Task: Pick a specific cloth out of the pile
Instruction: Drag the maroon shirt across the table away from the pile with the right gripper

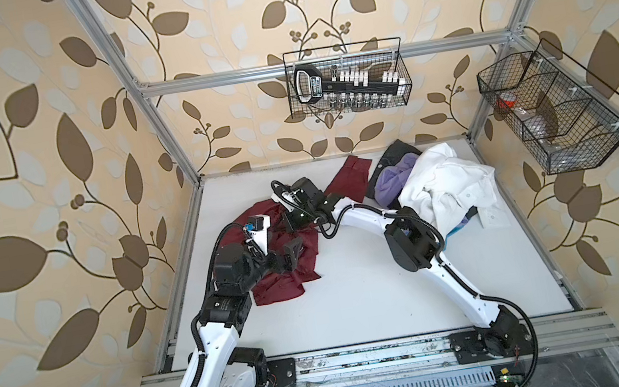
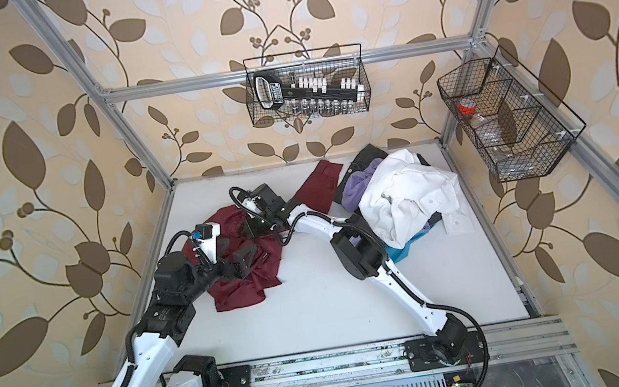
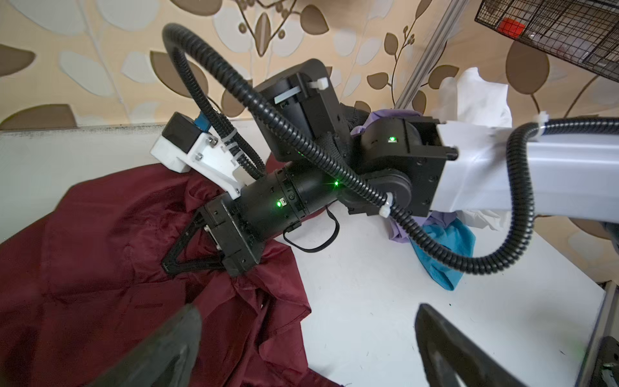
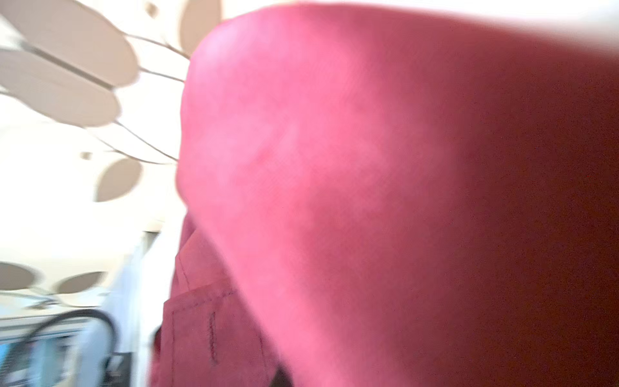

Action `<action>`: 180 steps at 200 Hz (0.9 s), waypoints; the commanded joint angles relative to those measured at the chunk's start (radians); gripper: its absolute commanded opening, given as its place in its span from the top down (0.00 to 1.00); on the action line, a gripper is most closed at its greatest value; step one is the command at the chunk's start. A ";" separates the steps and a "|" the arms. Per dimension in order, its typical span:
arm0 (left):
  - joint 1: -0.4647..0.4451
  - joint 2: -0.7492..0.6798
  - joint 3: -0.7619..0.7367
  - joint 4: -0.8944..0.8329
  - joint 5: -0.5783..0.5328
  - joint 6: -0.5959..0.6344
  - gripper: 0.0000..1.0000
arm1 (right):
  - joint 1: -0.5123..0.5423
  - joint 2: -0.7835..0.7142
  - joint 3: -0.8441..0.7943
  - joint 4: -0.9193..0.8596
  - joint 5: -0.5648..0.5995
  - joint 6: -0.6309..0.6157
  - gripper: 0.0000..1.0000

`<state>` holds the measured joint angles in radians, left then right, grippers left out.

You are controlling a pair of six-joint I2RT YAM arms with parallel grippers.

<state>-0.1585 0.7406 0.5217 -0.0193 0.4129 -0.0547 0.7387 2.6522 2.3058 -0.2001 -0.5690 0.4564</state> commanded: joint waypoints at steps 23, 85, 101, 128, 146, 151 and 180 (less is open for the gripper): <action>-0.009 -0.007 -0.006 0.047 -0.015 -0.004 0.01 | -0.009 0.053 -0.010 0.136 0.006 0.110 1.00; -0.009 -0.009 -0.009 0.053 -0.032 -0.004 0.01 | -0.042 -0.069 -0.148 0.489 -0.045 0.311 1.00; -0.009 -0.013 -0.009 0.051 -0.036 -0.004 0.01 | -0.042 -0.087 -0.118 0.560 -0.103 0.369 1.00; -0.009 -0.034 -0.015 0.057 -0.041 -0.007 0.01 | -0.042 -0.097 -0.007 0.608 -0.189 0.438 1.00; -0.009 -0.052 -0.022 0.062 -0.048 -0.008 0.01 | -0.041 -0.113 0.041 0.672 -0.220 0.502 1.00; -0.009 -0.056 -0.024 0.064 -0.049 -0.010 0.01 | -0.042 -0.115 0.055 0.688 -0.226 0.516 1.00; -0.009 -0.076 -0.035 0.076 -0.051 -0.013 0.01 | -0.036 -0.120 0.128 0.778 -0.258 0.600 1.00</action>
<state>-0.1585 0.6865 0.4946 0.0044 0.3790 -0.0597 0.6956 2.5992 2.3695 0.4099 -0.7582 0.9497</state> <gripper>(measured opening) 0.989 0.058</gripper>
